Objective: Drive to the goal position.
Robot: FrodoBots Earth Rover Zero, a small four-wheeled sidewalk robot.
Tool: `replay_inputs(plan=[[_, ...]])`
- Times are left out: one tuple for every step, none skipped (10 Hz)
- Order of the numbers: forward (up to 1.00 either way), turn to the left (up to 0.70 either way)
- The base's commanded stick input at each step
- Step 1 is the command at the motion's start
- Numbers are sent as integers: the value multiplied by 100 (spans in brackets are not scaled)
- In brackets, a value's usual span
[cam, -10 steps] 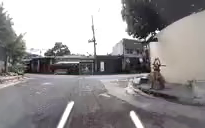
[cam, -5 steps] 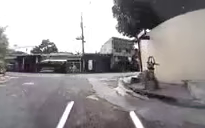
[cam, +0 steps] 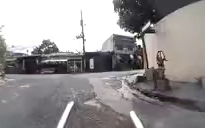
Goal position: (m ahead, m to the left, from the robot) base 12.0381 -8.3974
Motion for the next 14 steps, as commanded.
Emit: replay_inputs(plan=[[85,0],[85,0],[85,0],[85,0],[85,0],[85,0],[85,0],[85,0],[85,0],[85,0],[85,0],[85,0],[85,0],[85,0]])
